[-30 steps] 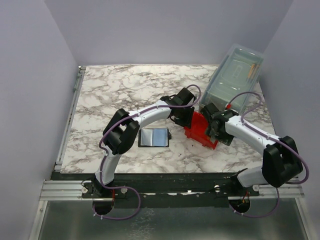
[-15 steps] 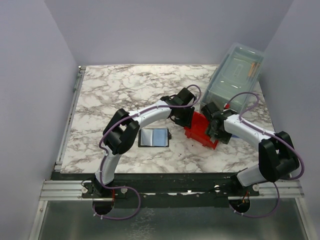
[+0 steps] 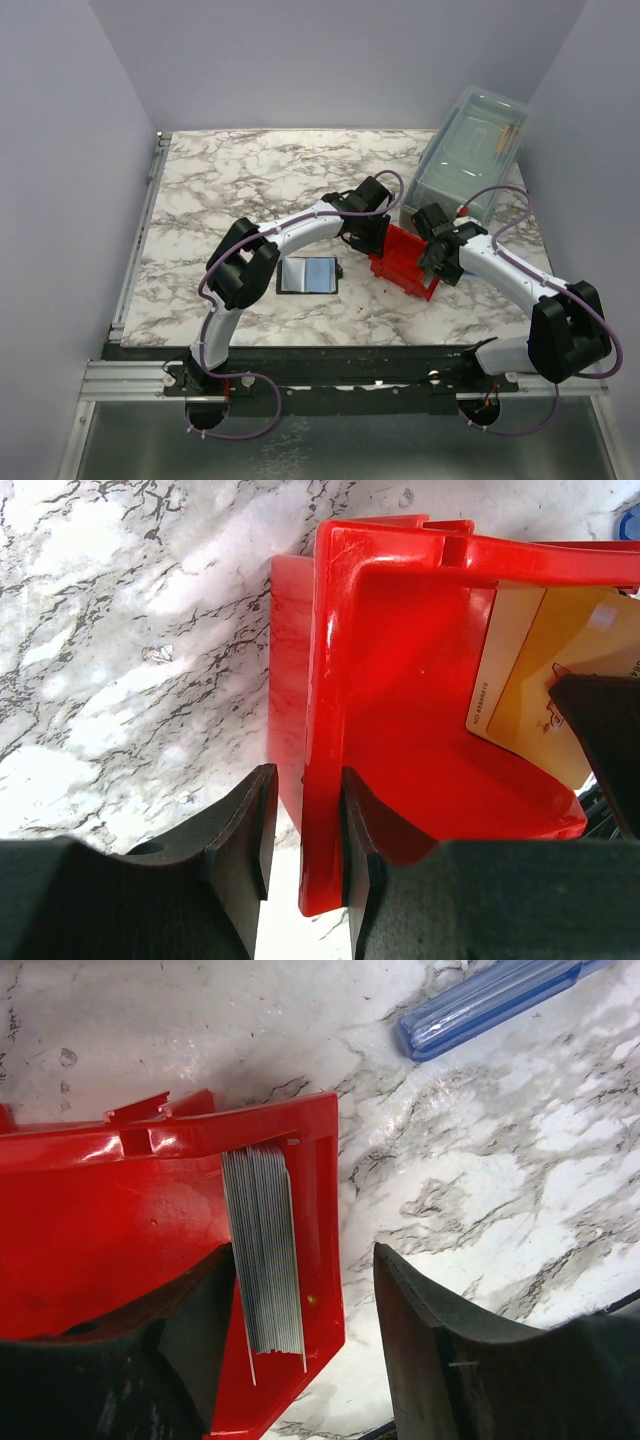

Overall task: Put the credit cards into the card holder
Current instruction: Pick up the credit card from the storage box.

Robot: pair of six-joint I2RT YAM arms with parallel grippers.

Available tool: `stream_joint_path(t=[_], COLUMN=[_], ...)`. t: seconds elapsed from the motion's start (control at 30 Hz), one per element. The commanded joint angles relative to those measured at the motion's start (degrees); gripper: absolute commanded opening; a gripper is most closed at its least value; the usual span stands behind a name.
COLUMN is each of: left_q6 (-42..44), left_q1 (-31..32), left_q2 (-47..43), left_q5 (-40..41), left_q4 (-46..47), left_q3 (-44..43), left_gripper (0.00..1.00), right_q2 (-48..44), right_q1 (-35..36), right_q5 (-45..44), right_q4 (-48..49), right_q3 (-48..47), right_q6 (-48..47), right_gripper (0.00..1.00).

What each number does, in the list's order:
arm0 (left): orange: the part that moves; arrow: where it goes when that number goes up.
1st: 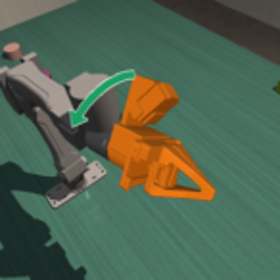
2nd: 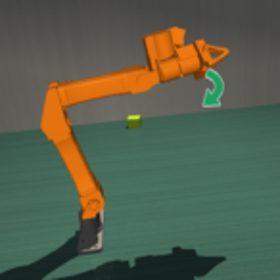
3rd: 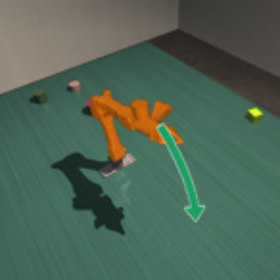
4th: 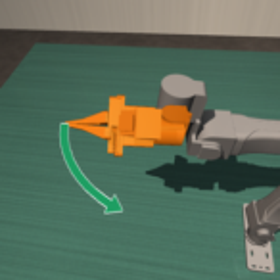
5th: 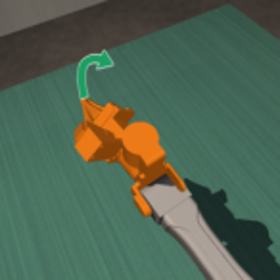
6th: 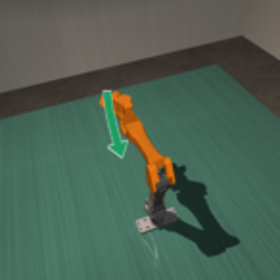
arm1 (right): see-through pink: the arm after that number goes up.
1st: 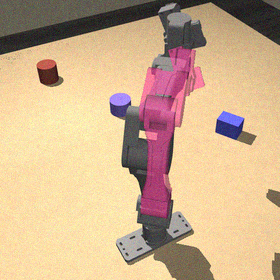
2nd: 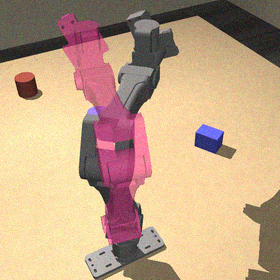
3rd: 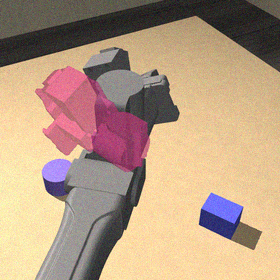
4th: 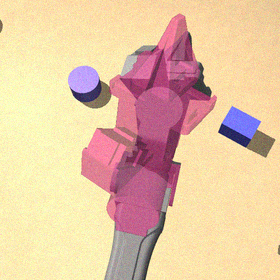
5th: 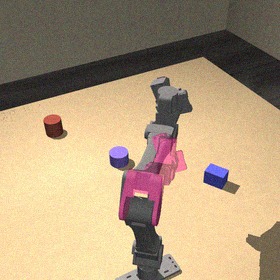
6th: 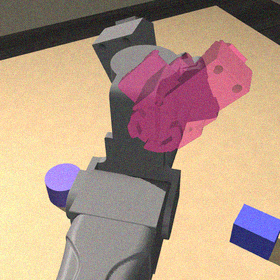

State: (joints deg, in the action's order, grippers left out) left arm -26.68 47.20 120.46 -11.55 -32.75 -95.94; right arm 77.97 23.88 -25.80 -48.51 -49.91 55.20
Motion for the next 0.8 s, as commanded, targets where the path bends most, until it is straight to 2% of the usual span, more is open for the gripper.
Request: stream_joint_path(t=[0.0,0.5,0.77], left_q6=[1.15,1.54,1.54], left_q1=[-0.79,-0.84,-0.82], left_q2=[0.27,0.54,0.77], left_q5=[1.79,1.97,1.97], left_q4=[-1.67,-1.88,-1.96], left_q3=[0.04,-0.19,-0.29], left_gripper=[0.34,0.34,0.34], right_q2=[-0.54,-0.72,-1.23], right_q1=[-0.55,-0.51,-0.5], right_q5=[-1.69,-1.27,-1.25], right_q4=[-4.62,-7.47,-8.2], right_q3=[0.59,-1.26,-1.73], right_q6=[-0.72,-1.1,-1.5], right_gripper=[0.57,0.38,0.35])
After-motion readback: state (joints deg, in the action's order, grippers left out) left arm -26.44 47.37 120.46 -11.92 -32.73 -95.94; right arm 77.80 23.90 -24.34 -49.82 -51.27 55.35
